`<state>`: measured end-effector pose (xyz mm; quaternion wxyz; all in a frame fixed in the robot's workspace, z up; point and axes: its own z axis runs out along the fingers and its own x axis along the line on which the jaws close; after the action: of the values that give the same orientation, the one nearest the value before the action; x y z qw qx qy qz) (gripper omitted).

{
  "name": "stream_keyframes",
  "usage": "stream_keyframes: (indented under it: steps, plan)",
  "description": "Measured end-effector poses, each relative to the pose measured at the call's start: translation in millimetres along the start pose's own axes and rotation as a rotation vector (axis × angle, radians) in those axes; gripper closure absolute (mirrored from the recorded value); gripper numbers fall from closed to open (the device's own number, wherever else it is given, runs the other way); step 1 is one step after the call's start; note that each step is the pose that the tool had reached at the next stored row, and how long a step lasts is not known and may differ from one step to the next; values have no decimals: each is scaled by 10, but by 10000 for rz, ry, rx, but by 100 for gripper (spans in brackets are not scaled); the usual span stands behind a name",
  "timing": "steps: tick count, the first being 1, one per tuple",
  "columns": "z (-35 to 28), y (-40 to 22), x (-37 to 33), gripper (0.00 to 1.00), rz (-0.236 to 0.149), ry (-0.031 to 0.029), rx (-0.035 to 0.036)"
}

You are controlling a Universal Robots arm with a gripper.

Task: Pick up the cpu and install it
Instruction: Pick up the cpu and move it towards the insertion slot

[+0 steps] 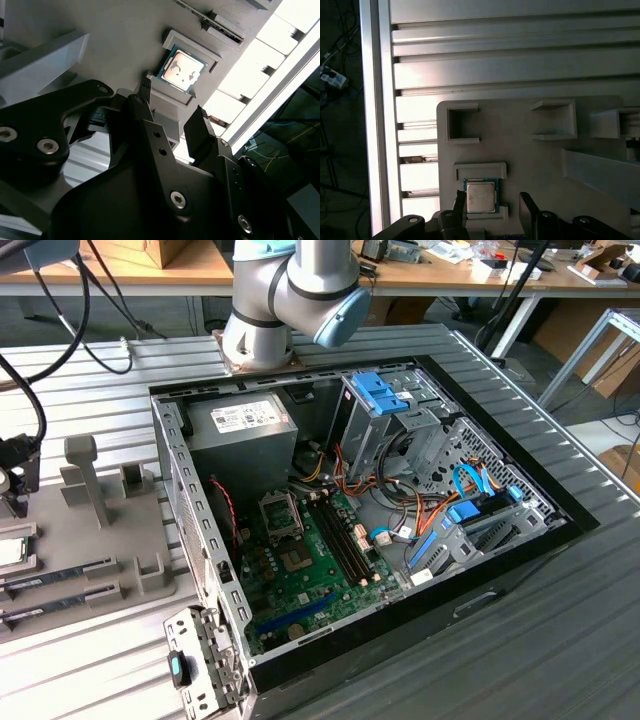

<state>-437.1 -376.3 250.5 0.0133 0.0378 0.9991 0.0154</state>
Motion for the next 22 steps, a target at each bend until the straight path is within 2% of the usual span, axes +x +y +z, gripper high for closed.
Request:
stream_keyframes:
  steps: [9,18,22]
  plan:
    - [33,-1,1,46,0,-1,-1]
    - [118,-4,4,46,0,1,1]
    - [136,-7,10,46,-19,-1,-1]
